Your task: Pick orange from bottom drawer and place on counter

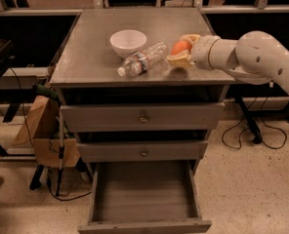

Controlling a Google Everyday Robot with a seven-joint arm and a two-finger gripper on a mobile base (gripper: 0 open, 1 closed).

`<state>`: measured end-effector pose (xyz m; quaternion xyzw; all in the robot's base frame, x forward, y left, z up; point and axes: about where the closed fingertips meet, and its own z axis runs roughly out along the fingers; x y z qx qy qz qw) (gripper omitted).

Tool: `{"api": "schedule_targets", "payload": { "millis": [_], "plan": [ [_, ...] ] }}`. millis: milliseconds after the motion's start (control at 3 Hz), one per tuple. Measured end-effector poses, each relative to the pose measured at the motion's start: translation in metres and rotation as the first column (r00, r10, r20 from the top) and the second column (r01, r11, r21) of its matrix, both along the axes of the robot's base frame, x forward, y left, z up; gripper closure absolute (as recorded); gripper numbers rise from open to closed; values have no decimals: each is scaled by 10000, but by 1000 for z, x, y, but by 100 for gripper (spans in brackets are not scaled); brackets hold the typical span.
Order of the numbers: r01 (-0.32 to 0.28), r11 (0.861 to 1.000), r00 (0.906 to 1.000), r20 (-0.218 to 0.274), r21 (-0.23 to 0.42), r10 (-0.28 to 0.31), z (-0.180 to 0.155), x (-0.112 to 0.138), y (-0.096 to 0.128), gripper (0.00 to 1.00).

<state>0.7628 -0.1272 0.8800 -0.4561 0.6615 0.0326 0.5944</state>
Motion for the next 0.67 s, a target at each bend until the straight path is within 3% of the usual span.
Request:
{"api": "schedule_targets", "payload": {
  "millis": [667],
  "plan": [
    [-356, 9991, 9993, 64, 216, 355, 4, -2, 4, 12]
  ]
}}
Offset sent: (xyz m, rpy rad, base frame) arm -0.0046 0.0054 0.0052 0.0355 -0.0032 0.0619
